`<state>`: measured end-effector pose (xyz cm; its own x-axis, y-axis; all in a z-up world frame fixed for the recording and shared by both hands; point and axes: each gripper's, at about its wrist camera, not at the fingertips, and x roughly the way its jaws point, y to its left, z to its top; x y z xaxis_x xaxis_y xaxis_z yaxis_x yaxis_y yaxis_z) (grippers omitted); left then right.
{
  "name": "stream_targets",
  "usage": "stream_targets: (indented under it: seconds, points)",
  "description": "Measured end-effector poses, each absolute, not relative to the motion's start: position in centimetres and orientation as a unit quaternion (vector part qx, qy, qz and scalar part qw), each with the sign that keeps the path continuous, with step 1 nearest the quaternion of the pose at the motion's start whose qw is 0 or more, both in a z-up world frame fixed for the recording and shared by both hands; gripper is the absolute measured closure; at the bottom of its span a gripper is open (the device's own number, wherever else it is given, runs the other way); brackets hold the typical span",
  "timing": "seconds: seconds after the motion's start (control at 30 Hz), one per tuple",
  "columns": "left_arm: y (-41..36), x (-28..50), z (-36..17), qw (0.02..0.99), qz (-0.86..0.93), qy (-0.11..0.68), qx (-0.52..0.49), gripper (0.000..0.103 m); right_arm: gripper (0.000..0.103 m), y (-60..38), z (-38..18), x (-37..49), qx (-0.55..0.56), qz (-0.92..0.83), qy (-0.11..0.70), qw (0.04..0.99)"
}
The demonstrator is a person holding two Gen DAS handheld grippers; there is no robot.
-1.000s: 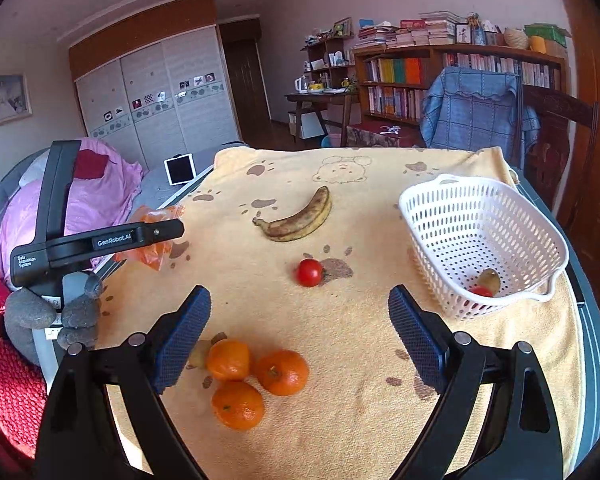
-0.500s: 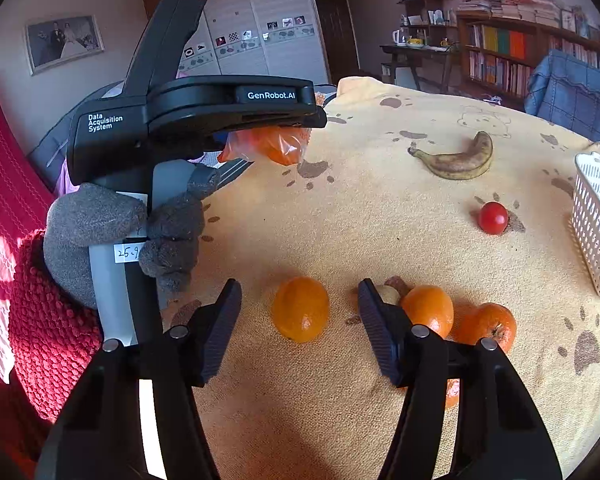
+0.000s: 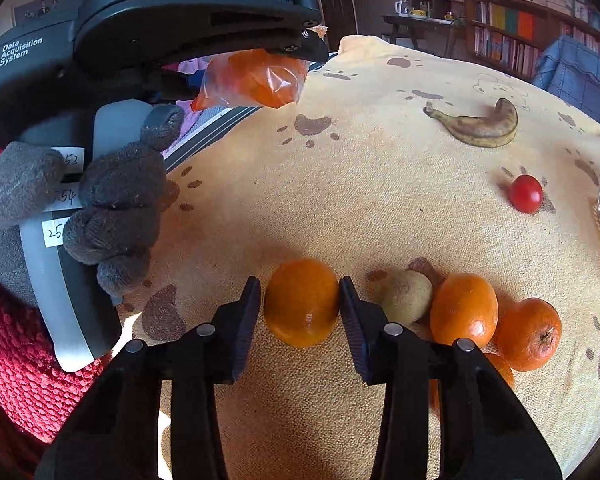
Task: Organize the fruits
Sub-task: 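Grasp a large orange with the right gripper while the left gripper holds the bag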
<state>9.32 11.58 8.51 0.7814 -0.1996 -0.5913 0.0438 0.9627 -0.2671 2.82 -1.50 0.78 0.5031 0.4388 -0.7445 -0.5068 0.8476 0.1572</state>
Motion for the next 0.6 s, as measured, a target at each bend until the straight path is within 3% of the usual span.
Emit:
stream_targets:
  seconds: [0.6]
  points:
    - [11.7,9.5,8.3,0.937,-0.057,0.322,-0.119,0.036,0.065,-2.8,3.7,1.9,-0.014,0.283,0.381,0.88]
